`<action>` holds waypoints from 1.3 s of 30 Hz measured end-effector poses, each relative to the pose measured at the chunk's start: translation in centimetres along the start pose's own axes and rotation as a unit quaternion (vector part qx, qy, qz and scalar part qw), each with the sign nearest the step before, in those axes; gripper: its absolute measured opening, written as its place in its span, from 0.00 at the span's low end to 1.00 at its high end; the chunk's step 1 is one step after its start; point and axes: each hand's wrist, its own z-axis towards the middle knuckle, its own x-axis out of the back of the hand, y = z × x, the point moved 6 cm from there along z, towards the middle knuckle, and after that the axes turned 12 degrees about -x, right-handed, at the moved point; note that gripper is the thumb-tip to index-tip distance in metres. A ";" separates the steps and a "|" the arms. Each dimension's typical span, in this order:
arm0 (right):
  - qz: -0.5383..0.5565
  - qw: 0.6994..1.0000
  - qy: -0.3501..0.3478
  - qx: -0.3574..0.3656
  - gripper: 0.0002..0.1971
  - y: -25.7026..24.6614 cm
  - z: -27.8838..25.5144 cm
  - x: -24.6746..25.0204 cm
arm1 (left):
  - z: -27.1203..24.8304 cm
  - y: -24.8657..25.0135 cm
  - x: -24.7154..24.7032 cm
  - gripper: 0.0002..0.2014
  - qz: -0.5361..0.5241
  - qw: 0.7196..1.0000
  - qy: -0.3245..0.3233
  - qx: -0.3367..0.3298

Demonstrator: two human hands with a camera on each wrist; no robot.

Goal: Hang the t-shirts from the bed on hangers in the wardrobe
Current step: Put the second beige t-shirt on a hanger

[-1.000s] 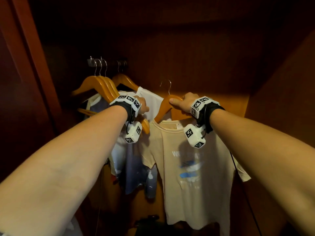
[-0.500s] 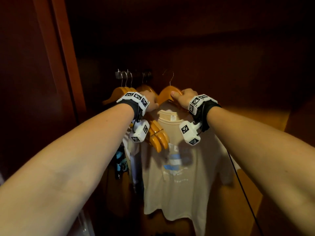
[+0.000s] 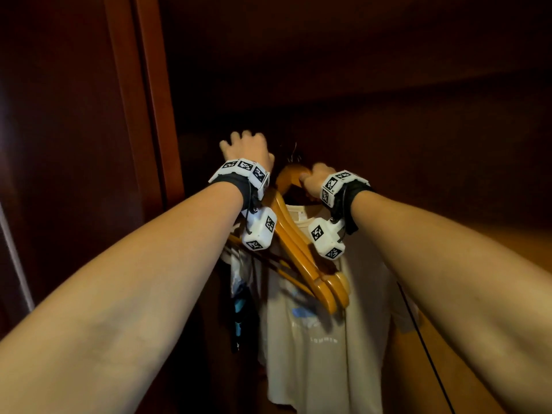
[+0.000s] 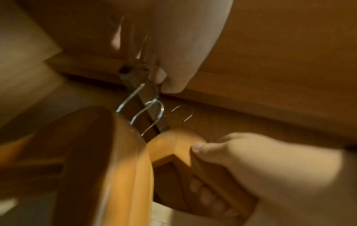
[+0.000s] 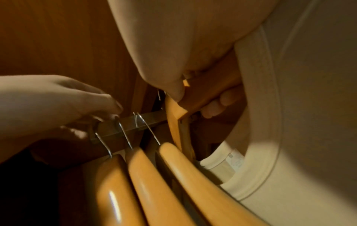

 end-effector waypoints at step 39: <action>-0.034 0.997 0.045 0.056 0.12 -2.5 -0.5 -0.8 | -1.7 -3.4 -4.1 0.17 -0.322 0.936 -0.014 0.139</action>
